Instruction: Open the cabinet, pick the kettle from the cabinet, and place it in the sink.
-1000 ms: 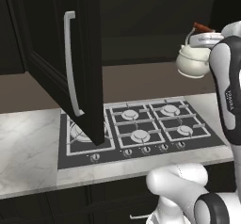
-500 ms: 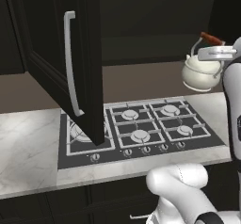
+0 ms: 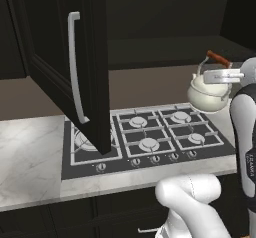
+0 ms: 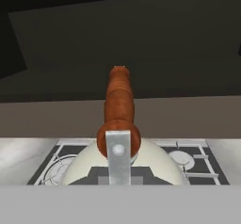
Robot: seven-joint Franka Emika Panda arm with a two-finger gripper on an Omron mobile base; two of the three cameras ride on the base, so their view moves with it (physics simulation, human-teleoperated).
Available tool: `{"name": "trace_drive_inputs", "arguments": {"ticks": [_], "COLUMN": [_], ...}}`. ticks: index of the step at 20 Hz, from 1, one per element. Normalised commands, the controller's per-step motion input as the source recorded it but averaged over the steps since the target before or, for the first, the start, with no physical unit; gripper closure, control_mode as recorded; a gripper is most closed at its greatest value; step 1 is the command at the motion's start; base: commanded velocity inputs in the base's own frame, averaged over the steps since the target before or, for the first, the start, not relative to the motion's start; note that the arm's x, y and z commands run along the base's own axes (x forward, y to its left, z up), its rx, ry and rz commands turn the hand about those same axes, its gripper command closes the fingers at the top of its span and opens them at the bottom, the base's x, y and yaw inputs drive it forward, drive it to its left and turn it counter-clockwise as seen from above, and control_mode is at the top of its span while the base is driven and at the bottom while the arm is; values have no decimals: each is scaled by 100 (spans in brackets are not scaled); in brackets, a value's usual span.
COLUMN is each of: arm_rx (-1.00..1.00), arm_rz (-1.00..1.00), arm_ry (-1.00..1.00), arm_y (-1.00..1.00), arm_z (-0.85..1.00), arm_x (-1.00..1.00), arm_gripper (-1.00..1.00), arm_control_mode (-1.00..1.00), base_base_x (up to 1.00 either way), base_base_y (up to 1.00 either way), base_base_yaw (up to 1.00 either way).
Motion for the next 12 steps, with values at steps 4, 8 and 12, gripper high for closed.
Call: {"name": "trace_drive_inputs", "arguments": {"ticks": [4,8,12], "arm_rx": [0,0,0], "arm_rz": [0,0,3], "arm_ry": [-2,-1,6], "arm_y": [20,17,20], "arm_z": [-44,-45,-43], "arm_x": [0,0,1], "arm_gripper": [100,100,100], "arm_control_mode": [-100,-100,-100], "base_base_x": [0,0,0], "base_base_y": [0,0,0], "base_base_yaw": [0,0,0]}}
